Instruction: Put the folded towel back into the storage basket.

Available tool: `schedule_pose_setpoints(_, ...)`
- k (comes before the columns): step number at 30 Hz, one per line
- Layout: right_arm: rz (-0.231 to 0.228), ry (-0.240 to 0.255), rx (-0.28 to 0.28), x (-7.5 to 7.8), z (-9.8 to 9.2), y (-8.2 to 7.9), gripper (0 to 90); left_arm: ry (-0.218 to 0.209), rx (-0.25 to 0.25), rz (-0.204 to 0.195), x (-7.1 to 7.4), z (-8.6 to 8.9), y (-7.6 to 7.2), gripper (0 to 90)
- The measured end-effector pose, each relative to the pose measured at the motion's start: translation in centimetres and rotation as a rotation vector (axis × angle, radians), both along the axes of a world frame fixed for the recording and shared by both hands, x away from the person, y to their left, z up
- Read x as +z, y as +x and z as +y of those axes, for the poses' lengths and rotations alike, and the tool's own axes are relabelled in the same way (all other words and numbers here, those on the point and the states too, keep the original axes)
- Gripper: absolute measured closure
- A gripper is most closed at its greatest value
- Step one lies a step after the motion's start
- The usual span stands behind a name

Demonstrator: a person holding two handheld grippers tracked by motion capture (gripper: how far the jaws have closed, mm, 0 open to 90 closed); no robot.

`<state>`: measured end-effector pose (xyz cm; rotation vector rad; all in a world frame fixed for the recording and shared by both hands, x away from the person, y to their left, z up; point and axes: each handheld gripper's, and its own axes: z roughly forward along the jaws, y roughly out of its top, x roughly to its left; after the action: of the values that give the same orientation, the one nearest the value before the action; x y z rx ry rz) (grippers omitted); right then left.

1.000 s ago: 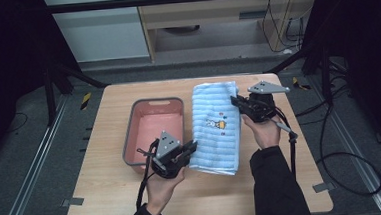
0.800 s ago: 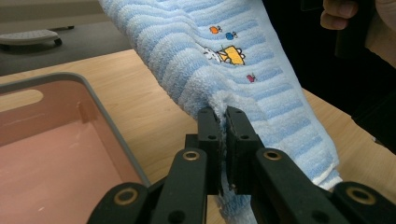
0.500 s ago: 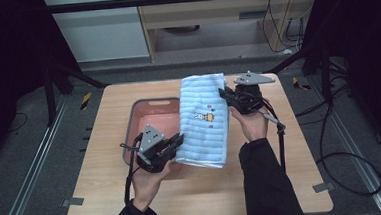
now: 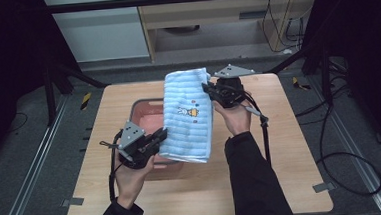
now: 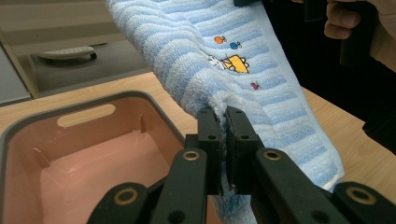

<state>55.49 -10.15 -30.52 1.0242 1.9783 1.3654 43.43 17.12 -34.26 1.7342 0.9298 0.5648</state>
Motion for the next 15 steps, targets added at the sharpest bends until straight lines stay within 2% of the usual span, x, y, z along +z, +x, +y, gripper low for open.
schedule_pose_setpoints(15,0.011,0.018,0.032,-0.3,3.2,1.4,84.1,-0.012,0.055,-0.004,0.0,3.3,0.3,85.7)
